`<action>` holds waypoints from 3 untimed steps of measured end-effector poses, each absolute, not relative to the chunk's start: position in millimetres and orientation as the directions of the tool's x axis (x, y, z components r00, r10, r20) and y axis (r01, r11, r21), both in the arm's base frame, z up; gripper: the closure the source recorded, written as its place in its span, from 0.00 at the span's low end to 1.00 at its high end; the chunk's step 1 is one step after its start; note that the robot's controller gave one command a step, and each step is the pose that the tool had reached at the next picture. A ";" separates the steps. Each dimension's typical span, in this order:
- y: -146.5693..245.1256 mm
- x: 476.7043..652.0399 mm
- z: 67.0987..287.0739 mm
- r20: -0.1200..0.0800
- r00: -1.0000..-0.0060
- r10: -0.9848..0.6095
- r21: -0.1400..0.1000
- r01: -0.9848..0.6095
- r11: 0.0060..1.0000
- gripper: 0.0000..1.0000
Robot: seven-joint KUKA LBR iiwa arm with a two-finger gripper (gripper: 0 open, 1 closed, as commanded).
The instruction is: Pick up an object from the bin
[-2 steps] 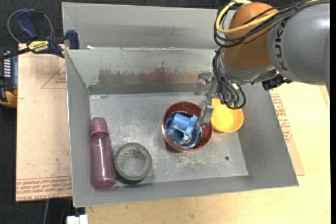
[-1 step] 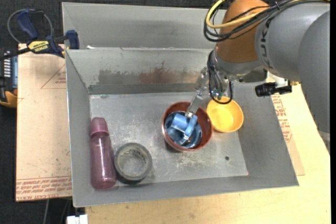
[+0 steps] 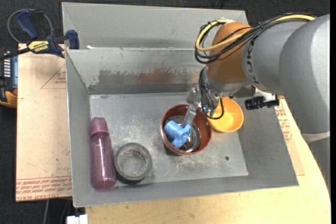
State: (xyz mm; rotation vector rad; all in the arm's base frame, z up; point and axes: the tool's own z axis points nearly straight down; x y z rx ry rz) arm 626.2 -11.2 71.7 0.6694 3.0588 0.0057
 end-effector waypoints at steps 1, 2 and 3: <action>-105.8 577.9 74.6 -0.014 -0.819 0.574 0.018 0.574 0.819 1.00; -105.6 578.1 75.1 -0.014 -0.819 0.574 0.019 0.574 0.819 1.00; -104.9 576.8 107.0 -0.011 -0.821 0.571 0.017 0.571 0.821 1.00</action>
Offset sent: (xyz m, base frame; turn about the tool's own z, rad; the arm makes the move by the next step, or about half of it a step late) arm 0.0000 0.0000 0.0000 0.0000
